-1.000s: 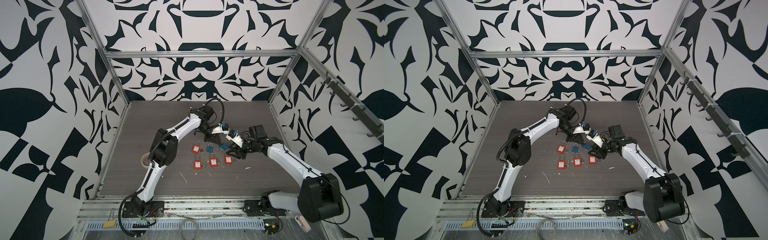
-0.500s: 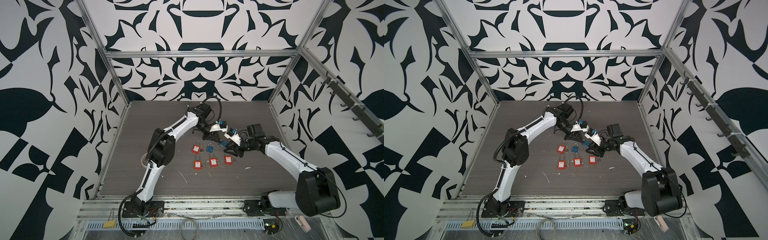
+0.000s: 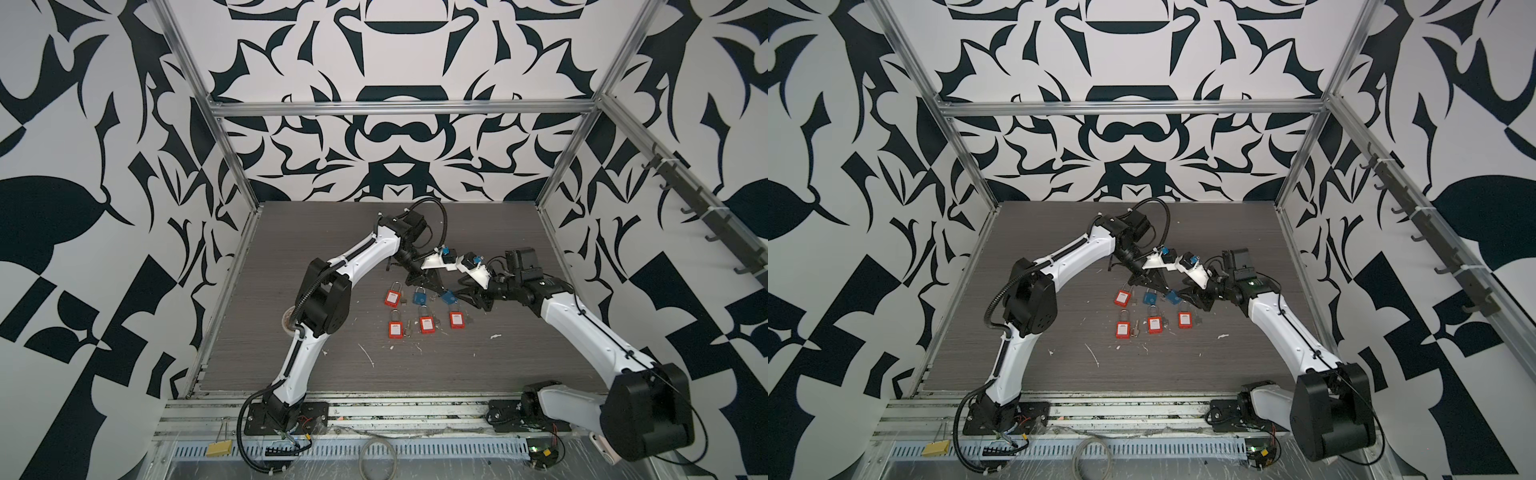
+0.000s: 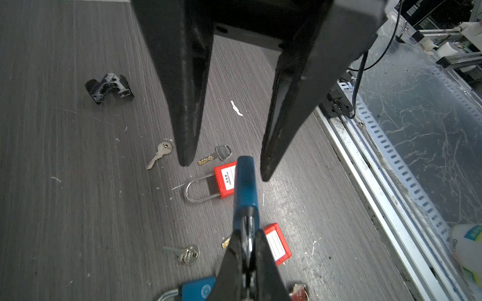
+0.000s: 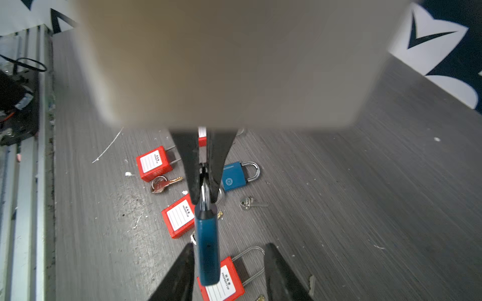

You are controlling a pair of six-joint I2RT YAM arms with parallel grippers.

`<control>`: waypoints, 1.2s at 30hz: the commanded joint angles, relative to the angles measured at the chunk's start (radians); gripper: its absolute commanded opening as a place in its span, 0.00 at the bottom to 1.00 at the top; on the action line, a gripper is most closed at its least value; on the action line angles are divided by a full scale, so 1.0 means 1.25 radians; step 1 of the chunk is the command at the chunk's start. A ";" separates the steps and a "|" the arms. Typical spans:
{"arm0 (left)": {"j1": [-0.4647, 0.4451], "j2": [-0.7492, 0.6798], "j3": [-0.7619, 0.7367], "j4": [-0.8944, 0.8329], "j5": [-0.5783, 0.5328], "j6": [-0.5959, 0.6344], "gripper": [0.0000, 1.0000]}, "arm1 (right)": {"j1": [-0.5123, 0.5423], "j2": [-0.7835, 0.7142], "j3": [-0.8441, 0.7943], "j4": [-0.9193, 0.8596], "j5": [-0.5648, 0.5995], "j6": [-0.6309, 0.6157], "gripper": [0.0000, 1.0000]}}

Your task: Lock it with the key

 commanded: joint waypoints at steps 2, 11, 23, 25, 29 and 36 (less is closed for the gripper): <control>-0.008 -0.059 -0.010 -0.037 0.067 0.029 0.00 | 0.003 0.042 0.031 0.012 -0.022 0.000 0.46; -0.011 -0.049 0.001 -0.034 0.028 0.018 0.00 | 0.003 0.063 0.062 -0.059 -0.116 -0.004 0.44; -0.011 -0.056 0.006 -0.024 0.072 0.013 0.00 | 0.004 0.083 0.047 -0.075 -0.121 0.003 0.41; -0.012 -0.056 0.006 -0.024 0.076 0.013 0.00 | 0.005 0.090 0.047 -0.064 -0.128 0.007 0.40; -0.011 -0.054 0.012 -0.024 0.085 0.009 0.00 | 0.005 0.101 0.049 -0.061 -0.150 0.008 0.38; -0.006 -0.045 0.027 -0.030 0.093 -0.001 0.00 | 0.005 0.051 -0.014 -0.009 -0.148 0.022 0.40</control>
